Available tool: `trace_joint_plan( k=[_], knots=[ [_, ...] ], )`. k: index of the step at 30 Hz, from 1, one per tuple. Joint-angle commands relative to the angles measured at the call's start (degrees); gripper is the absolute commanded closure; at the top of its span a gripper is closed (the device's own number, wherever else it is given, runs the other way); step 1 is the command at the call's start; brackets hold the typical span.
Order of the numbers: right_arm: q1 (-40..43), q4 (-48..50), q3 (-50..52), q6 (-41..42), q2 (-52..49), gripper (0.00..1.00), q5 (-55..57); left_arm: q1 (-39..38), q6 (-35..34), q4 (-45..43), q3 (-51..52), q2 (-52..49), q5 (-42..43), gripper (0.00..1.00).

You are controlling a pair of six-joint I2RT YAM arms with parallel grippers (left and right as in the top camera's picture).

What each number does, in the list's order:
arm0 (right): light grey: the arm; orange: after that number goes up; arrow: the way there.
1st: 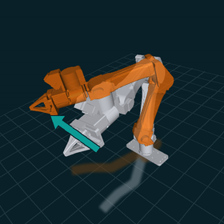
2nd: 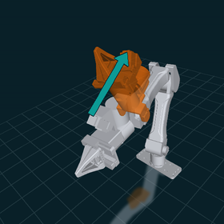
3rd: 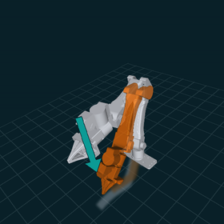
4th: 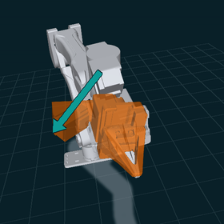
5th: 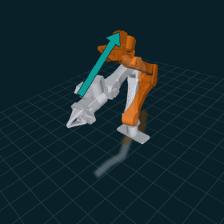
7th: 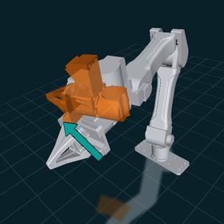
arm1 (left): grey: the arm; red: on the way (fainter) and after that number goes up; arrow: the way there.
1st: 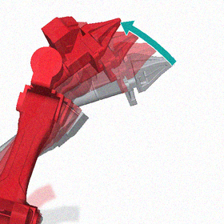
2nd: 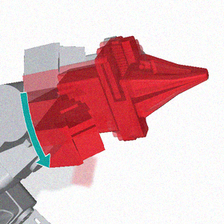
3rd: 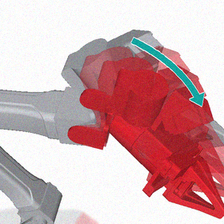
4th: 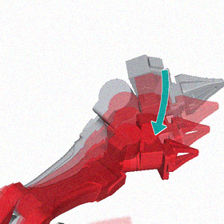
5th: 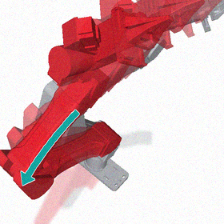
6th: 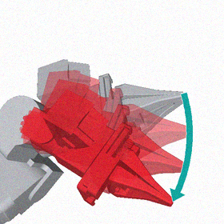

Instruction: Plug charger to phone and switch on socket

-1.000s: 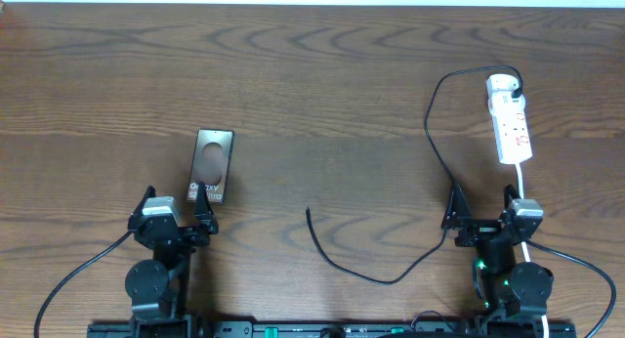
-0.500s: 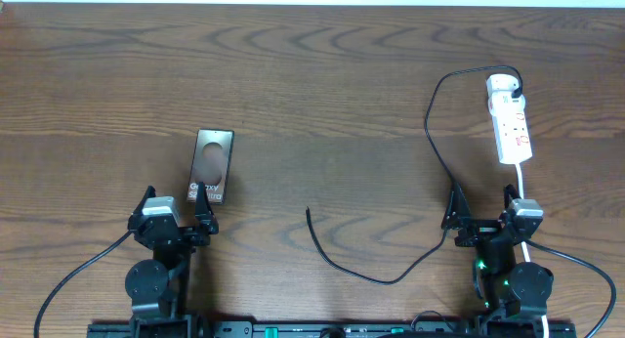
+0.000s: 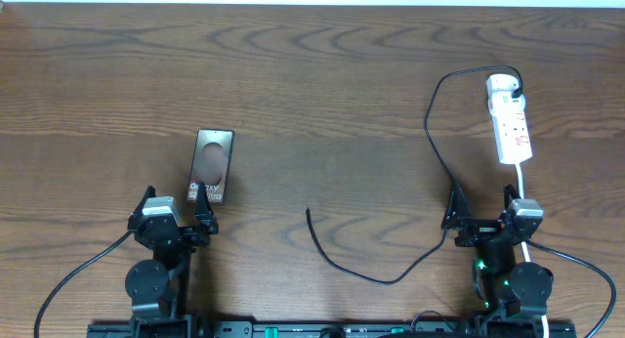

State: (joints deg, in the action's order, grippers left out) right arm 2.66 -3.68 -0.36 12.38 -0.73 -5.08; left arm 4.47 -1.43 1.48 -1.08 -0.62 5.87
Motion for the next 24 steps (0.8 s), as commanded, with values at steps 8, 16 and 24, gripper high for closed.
trace_joint_plan(
  k=[8,16,24],
  knots=[
    [-0.46,-0.37,0.04,-0.87,0.13,0.01,0.63,0.28,0.55,0.70,0.83,0.28,0.98,0.16],
    [-0.46,-0.37,0.04,-0.87,0.13,0.01,0.63,0.28,-3.65,-10.67,-2.05,0.20,5.27,0.15],
    [-0.46,-0.37,0.04,-0.87,0.13,0.01,0.63,0.28,-0.92,-3.72,-28.11,-18.47,3.13,0.15]
  ],
)
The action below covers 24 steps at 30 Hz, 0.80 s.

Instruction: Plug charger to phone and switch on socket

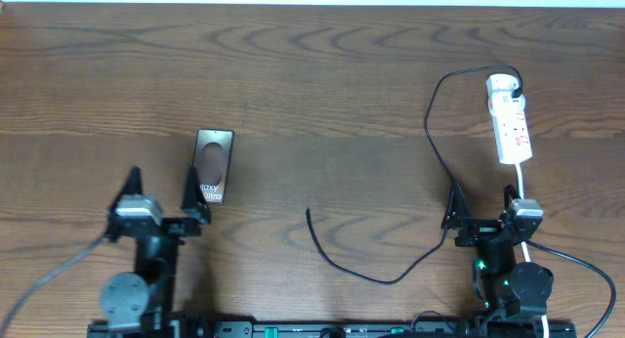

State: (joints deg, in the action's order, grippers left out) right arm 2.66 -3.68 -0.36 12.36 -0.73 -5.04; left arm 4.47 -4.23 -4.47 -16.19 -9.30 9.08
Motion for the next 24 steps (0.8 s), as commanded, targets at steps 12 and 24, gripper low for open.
trace_joint_plan(
  k=[12,24],
  knots=[
    [-0.46,-0.37,0.04,-0.85,0.13,0.01,0.59,0.28,6.14,58.36,-80.00,-66.51,-0.07,0.15],
    [-0.46,-0.37,0.04,-0.85,0.13,0.01,0.59,0.28,6.10,67.82,-87.45,-90.12,-0.09,0.15]
  ],
)
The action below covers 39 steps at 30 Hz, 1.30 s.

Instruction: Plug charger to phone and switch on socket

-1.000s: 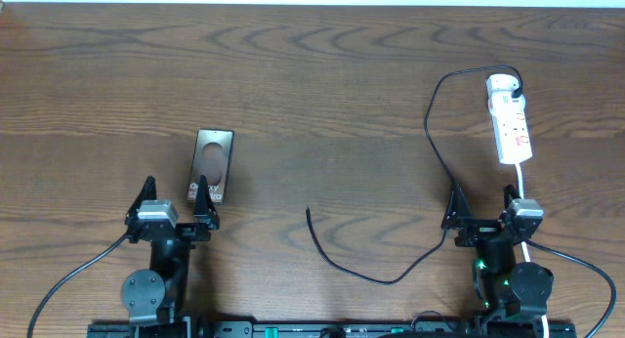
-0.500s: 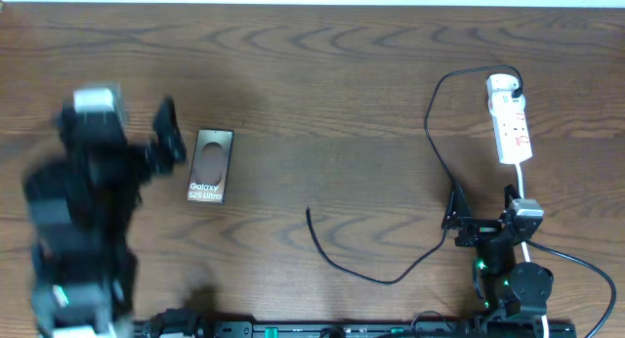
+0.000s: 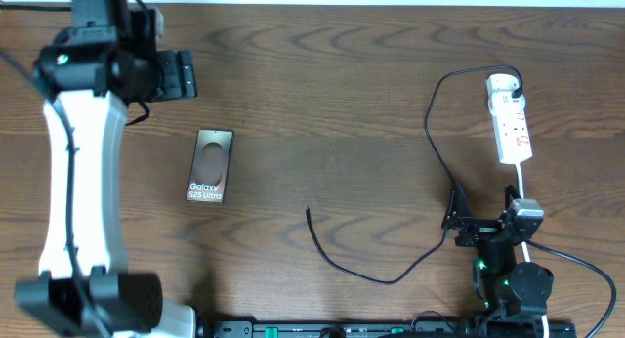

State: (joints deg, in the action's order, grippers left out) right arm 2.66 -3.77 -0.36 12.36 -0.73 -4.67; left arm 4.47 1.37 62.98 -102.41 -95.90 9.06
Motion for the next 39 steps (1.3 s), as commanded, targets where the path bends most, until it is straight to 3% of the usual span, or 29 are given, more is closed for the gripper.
trace_joint_plan(
  k=[1,11,14,16,23,26,29,39],
  knots=[
    [-0.46,-0.28,0.04,-0.85,0.13,0.01,0.22,0.28,0.50,0.39,-1.22,-4.98,-0.07,0.15],
    [-0.46,-0.28,0.04,-0.85,0.13,0.01,0.22,0.31,0.55,1.77,-1.20,-14.86,-0.13,0.15],
    [-0.46,-0.28,0.04,-0.85,0.13,0.01,0.22,0.28,0.68,3.41,-0.94,-15.37,-0.13,0.35],
    [-0.46,-0.28,0.04,-0.83,0.13,0.01,0.22,0.28,2.10,4.96,-0.87,-15.23,-0.09,0.36],
    [-0.46,-0.28,0.04,-0.85,0.13,0.01,0.22,0.22,4.02,10.84,-0.48,-15.19,0.90,0.33],
    [-0.46,-0.28,0.04,-0.85,0.13,0.01,0.22,0.17,4.26,11.37,1.18,-14.34,0.98,0.18],
    [-0.46,-0.28,0.04,-0.85,0.13,0.01,0.22,-0.09,4.46,9.20,4.26,-11.82,0.98,0.11],
    [-0.46,-0.28,0.04,-0.85,0.13,0.01,0.22,-1.33,4.39,-2.67,21.70,0.87,0.96,0.06]
  ],
)
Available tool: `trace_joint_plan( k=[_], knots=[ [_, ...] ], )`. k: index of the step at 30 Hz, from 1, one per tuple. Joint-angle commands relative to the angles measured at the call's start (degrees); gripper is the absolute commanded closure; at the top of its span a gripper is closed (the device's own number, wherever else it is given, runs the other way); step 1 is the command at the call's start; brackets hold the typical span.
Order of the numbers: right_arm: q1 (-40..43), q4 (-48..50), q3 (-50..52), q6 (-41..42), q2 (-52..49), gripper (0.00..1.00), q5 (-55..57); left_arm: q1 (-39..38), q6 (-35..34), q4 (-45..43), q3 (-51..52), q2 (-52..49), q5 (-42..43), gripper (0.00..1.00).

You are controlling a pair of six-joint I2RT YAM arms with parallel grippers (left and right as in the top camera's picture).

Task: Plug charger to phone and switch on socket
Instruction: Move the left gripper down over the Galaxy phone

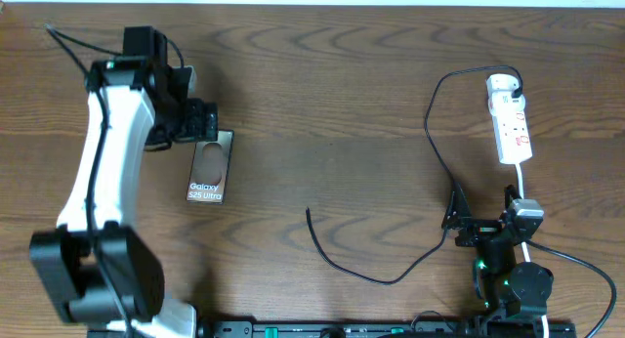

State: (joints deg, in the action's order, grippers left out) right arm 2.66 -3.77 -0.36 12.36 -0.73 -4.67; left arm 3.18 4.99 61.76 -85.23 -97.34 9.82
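A dark phone (207,170) printed "Galaxy S25 Ultra" lies flat on the table's left side. My left arm reaches out over it, and the left gripper (200,123) hangs at the phone's far end, partly covering that edge; its fingers look open with nothing in them. The black charger cable (371,275) curves across the table, its free plug end (309,213) lying right of the phone. At the far right lies the white power strip (510,123), with the charger (502,84) plugged in at its far end. My right gripper (481,213) rests open near the front edge.
The cable loops from the strip (430,123) down past the right gripper. The strip's white lead (524,187) runs toward the right arm's base. Brown wooden tabletop (322,104) lies between phone and strip.
My left arm has drawn back from the far left corner, and its gripper now sits lower at the phone's far end. Phone, cable and right arm are unmoved.
My left gripper rested open at the front edge, just below the phone, then shifted slightly left. Later the arm stood stretched toward the far left corner, beyond the phone. Now the gripper is at the phone's far edge. The right arm stayed parked throughout.
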Motion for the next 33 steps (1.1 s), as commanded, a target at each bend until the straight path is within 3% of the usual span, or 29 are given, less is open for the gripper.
trace_joint_plan(
  k=[1,8,21,33],
  knots=[
    [-0.46,-0.28,0.04,-0.85,0.13,0.01,0.22,-0.04,0.74,-2.69,6.54,2.62,0.22,0.05],
    [-0.46,-0.28,0.04,-0.85,0.13,0.01,0.22,-0.04,-0.31,-10.25,14.47,2.29,0.22,0.02],
    [-0.46,-0.28,0.04,-0.85,0.13,0.01,0.22,-0.04,6.43,-12.44,14.69,-2.56,0.00,0.02],
    [-0.46,-0.28,0.04,-0.85,0.13,0.01,0.22,-0.04,6.32,-17.51,14.69,-7.08,0.02,0.02]
  ],
)
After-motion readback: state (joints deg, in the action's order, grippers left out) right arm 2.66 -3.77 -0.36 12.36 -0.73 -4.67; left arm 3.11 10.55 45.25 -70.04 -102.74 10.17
